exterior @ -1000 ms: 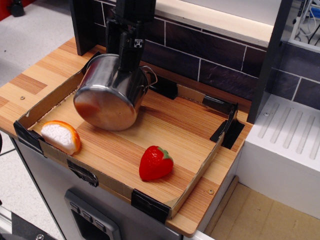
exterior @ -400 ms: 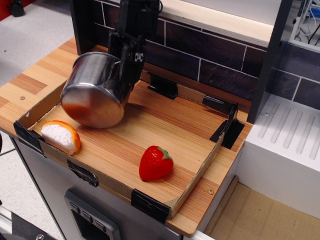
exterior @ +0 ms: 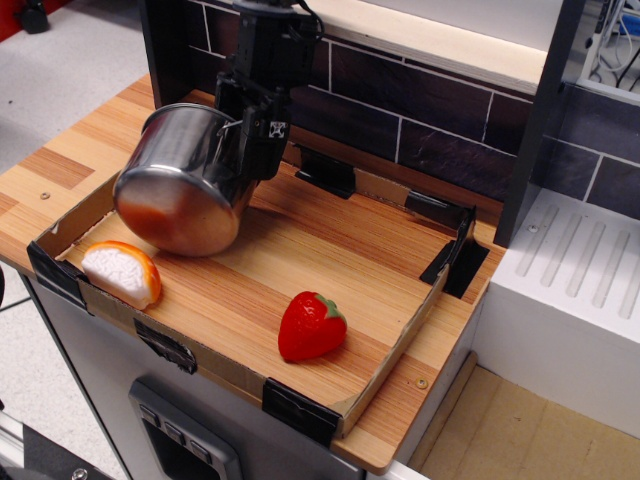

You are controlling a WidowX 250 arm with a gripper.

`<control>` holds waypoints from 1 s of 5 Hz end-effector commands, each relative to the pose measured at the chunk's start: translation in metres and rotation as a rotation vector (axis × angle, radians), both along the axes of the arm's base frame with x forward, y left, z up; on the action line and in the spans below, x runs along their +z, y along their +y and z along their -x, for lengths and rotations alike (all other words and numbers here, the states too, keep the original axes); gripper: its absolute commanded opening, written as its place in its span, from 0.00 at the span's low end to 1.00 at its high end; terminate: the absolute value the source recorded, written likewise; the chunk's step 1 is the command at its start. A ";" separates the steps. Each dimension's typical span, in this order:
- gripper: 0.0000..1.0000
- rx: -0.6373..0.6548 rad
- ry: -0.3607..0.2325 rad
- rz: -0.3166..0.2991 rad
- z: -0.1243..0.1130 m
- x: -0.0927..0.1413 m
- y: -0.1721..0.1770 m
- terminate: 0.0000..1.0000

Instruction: Upright metal pot

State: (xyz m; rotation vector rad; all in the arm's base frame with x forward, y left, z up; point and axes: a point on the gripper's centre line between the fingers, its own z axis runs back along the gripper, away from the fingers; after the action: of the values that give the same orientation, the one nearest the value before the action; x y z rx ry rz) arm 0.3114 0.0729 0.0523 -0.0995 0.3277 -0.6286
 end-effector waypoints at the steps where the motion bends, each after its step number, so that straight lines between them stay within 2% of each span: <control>1: 0.00 0.022 -0.120 -0.051 -0.010 0.023 0.001 0.00; 2: 0.00 0.044 -0.266 -0.137 -0.017 0.037 0.004 0.00; 3: 0.00 0.049 -0.479 -0.259 -0.017 0.051 0.002 0.00; 4: 0.00 0.062 -0.586 -0.267 -0.010 0.064 -0.004 0.00; 5: 0.00 0.119 -0.794 -0.335 -0.006 0.061 -0.010 0.00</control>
State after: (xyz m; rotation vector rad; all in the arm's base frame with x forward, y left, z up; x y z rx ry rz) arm 0.3135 0.0656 0.0952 0.4178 -0.2839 -0.4324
